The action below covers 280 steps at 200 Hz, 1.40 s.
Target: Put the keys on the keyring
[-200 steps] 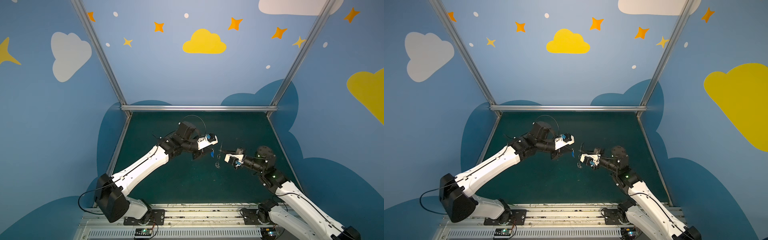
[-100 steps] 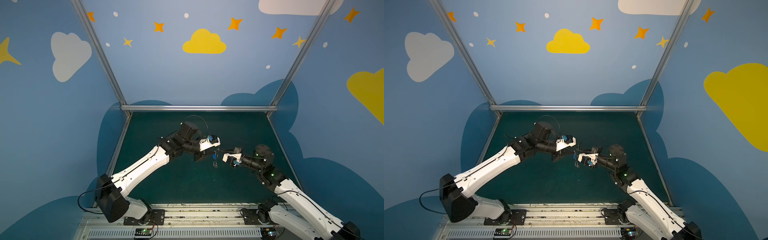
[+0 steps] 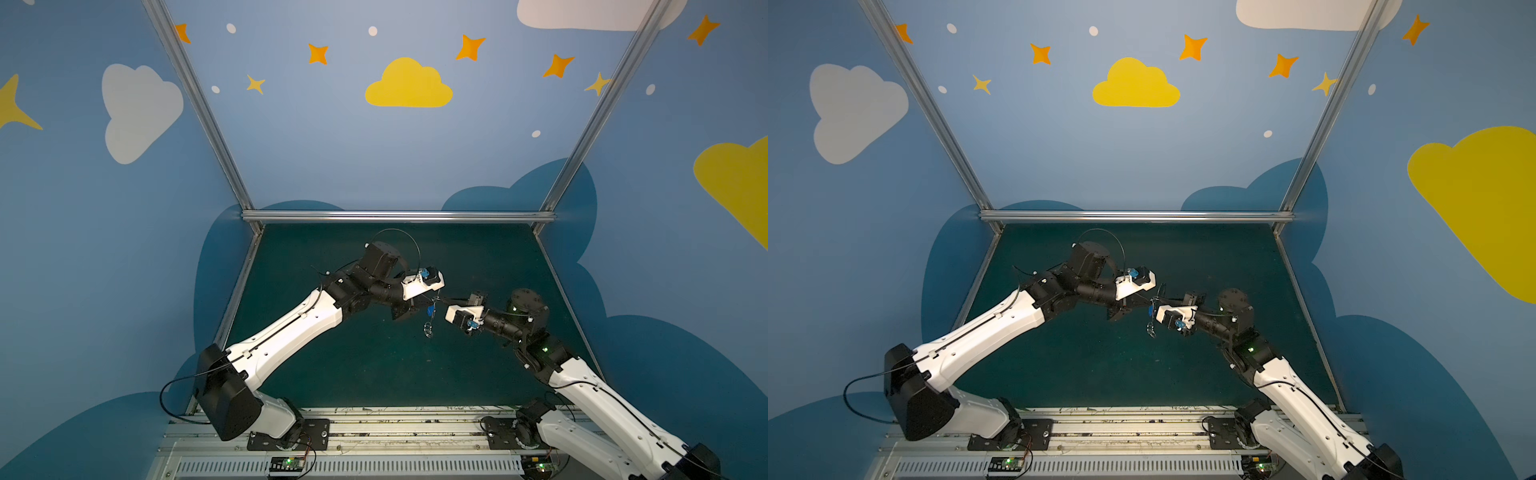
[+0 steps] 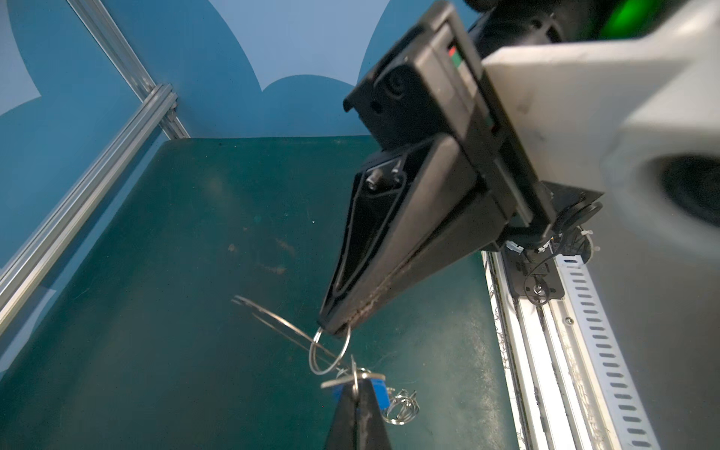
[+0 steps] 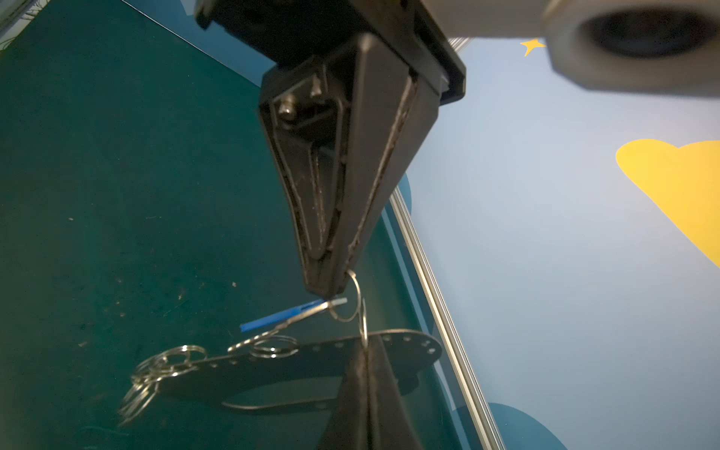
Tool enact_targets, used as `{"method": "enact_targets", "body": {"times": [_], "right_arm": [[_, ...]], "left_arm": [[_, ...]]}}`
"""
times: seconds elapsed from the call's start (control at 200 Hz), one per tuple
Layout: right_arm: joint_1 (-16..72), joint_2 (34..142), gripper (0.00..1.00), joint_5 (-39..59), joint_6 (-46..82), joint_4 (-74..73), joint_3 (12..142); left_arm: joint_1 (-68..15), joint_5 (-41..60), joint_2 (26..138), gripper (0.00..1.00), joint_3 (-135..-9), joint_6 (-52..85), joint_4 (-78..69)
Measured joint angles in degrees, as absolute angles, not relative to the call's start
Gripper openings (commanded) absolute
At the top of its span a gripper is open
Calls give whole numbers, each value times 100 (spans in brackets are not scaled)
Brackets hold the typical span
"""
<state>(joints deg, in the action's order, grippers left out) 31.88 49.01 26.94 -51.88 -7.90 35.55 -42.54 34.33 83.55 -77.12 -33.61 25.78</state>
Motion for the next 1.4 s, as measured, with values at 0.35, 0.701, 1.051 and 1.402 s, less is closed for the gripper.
{"method": "enact_targets", "body": {"times": [0.35,0.701,1.051,1.402], "right_arm": [[3199,4899,0,2696,-5142,-604,3599],[3199,4945,0,2700,-5113,-314,3900],[3199,5002,0,2591,-4993,-224,3903],[3199,4989,0,2598,-4991,-222,3903]], "left_arm": [[-4276,3153,8431,3,-7712,-3212,2491],[-4289,3203,8366,3,-7686,-3218,2268],[-4305,3162,8250,3,-7609,-3234,2250],[-4309,3009,8206,3,-7605,-3168,2231]]}}
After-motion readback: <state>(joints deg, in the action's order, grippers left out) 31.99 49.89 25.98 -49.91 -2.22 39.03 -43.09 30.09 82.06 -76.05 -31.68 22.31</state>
